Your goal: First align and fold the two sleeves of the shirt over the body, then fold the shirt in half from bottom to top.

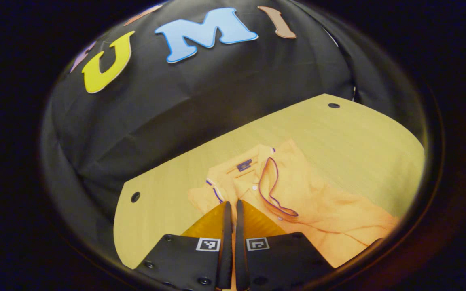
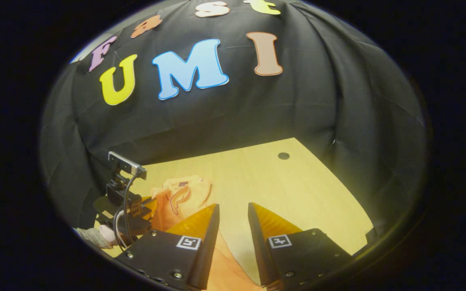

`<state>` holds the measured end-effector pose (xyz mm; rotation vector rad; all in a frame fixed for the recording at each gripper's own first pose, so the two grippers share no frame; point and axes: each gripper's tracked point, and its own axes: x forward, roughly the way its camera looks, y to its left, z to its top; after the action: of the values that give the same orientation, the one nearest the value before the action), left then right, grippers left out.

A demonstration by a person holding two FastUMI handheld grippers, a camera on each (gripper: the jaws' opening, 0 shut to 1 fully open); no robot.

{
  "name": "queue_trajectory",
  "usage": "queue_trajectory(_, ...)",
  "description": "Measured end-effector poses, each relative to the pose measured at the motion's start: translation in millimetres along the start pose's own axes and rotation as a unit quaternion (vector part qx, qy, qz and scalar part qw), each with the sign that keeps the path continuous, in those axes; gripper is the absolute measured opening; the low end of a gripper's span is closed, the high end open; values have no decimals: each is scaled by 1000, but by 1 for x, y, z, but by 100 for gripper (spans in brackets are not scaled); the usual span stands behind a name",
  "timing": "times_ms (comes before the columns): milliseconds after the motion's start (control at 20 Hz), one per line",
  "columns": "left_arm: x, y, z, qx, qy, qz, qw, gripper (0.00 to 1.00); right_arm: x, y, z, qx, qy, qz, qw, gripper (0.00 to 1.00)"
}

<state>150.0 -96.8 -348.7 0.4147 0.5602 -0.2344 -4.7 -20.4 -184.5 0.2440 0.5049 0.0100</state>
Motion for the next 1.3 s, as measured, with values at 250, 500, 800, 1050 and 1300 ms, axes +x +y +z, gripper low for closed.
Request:
queue_trajectory(250, 18, -26, -14, 6, 20, -21, 1000, 10, -8, -24, -7, 12, 6, -20, 1000, 46)
queue_trajectory(500, 17, -40, -15, -41, 25, -53, 997, 38, -10, -37, -12, 19, 9, -27, 999, 46)
queue_trajectory(800, -4, -29, -14, -86, 14, -48, 995, 92, -3, -32, -19, 11, 20, -12, 1000, 46)
queue_trajectory(1050, -45, -7, -22, -122, 8, -36, 992, 92, 5, -21, -34, -4, 40, 13, 999, 46)
queue_trajectory(1300, -91, 20, -50, -137, 18, -19, 990, 92, 10, -9, -60, -28, 74, 38, 996, 46)
